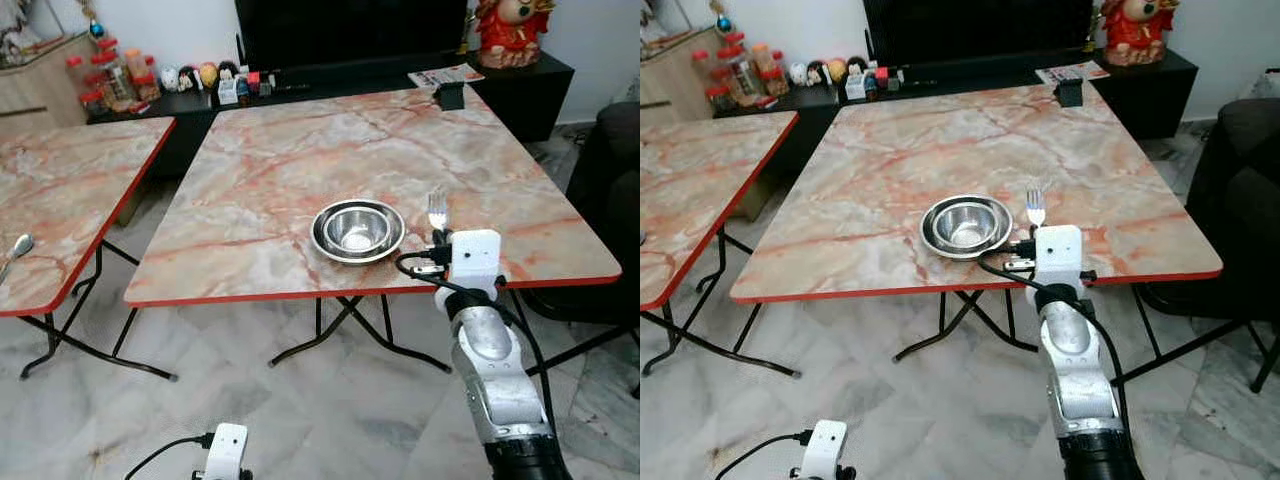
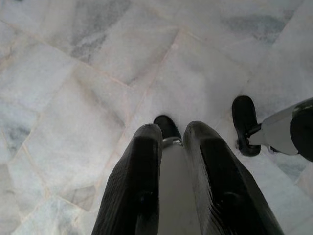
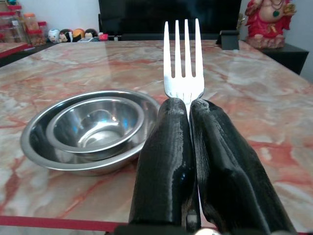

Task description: Setting the table

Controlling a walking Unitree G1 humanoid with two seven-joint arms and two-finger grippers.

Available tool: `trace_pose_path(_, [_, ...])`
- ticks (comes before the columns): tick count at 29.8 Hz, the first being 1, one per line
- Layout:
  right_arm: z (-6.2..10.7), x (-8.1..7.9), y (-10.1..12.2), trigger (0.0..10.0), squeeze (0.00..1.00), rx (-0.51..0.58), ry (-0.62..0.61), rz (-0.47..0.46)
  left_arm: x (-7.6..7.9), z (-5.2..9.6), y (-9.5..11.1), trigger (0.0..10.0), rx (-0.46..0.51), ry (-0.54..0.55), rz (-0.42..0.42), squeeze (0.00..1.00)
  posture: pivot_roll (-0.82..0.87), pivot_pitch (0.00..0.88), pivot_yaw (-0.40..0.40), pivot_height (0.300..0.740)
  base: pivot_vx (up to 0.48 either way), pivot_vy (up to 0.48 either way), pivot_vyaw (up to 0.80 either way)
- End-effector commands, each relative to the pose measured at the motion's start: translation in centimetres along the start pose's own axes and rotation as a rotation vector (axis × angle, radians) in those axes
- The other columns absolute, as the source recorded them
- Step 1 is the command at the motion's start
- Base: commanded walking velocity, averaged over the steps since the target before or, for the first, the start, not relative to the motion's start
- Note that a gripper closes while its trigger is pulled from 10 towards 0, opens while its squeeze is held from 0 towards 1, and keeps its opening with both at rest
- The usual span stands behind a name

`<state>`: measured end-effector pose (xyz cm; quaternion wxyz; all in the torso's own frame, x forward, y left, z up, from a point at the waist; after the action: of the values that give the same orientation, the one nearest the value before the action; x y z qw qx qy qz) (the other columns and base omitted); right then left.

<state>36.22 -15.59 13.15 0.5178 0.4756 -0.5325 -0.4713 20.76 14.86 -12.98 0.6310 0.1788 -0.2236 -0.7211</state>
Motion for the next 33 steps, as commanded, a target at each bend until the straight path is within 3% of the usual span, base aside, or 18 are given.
trace_pose_path(1, [0.03, -0.35, 0.08, 10.0, 0.00, -0.001, 0.005, -0.013, -0.87, 0.12, -0.15, 10.0, -0.002, 0.015, -0.013, 0.00, -0.31, 0.000, 0.097, 0.740, 0.326, 0.000, 0.00])
trace_pose_path(33, [-0.51, -0.55, -0.03, 10.0, 0.00, -0.013, 0.009, 0.004, -0.96, 0.09, -0.01, 10.0, 0.001, 0.028, 0.023, 0.00, -0.28, 0.000, 0.081, 0.740, 0.343, 0.000, -0.09])
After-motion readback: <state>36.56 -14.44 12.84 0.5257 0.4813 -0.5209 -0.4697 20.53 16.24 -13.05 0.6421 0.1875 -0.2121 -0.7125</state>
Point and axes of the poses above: a point about 5 cm out from each wrist's last joint towards the gripper, its own z axis pointing back from the gripper into the wrist, its own y axis along the axis of the wrist's last joint, x = y × z, the point moved 5 cm from there along -z, pointing out of the wrist towards the gripper, and after that the axes turned 1 degree about -z, right-handed, at the moved point
